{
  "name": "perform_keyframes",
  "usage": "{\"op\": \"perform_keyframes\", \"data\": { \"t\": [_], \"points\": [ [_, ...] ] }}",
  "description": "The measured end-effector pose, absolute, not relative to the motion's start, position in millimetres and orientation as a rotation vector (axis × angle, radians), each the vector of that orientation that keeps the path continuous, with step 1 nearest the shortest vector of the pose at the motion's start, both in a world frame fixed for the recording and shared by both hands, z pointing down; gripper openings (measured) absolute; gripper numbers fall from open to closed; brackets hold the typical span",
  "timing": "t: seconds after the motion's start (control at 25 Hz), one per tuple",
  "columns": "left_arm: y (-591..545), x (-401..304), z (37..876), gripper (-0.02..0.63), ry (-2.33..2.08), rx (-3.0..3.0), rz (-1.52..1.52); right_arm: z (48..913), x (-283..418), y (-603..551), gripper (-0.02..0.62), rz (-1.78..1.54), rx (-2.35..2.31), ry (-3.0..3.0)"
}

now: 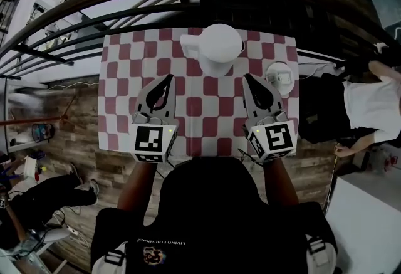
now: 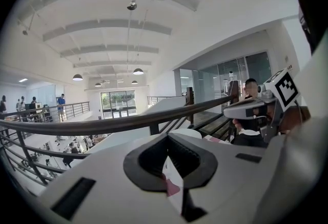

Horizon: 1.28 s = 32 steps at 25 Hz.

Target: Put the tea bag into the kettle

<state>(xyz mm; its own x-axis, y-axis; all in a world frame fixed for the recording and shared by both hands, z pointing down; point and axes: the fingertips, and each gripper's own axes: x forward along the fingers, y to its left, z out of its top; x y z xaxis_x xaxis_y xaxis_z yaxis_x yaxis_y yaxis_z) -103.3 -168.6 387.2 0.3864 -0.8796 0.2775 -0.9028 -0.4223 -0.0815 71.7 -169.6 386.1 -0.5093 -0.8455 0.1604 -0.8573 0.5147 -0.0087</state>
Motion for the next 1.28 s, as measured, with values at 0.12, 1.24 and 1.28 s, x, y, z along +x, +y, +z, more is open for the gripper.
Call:
{"op": "perform_keyframes", "data": {
  "t": [0.12, 1.24, 1.28],
  "points": [
    [-180.1, -98.1, 397.1, 0.005, -1.641, 2.561, 0.436, 398.7, 71.3, -182.2, 0.017, 0.127, 1.470, -2.619],
    [-290.4, -89.2, 468.1, 0.005, -1.599, 2.492, 0.594, 447.5, 75.3, -278.8, 0.018, 0.240, 1.544, -2.487],
    [-292.4, -88.9, 470.8, 0.005, -1.594, 2.487, 0.600, 448.1, 76.8, -279.8, 0.018, 0.247, 1.553, -2.479]
  ]
}}
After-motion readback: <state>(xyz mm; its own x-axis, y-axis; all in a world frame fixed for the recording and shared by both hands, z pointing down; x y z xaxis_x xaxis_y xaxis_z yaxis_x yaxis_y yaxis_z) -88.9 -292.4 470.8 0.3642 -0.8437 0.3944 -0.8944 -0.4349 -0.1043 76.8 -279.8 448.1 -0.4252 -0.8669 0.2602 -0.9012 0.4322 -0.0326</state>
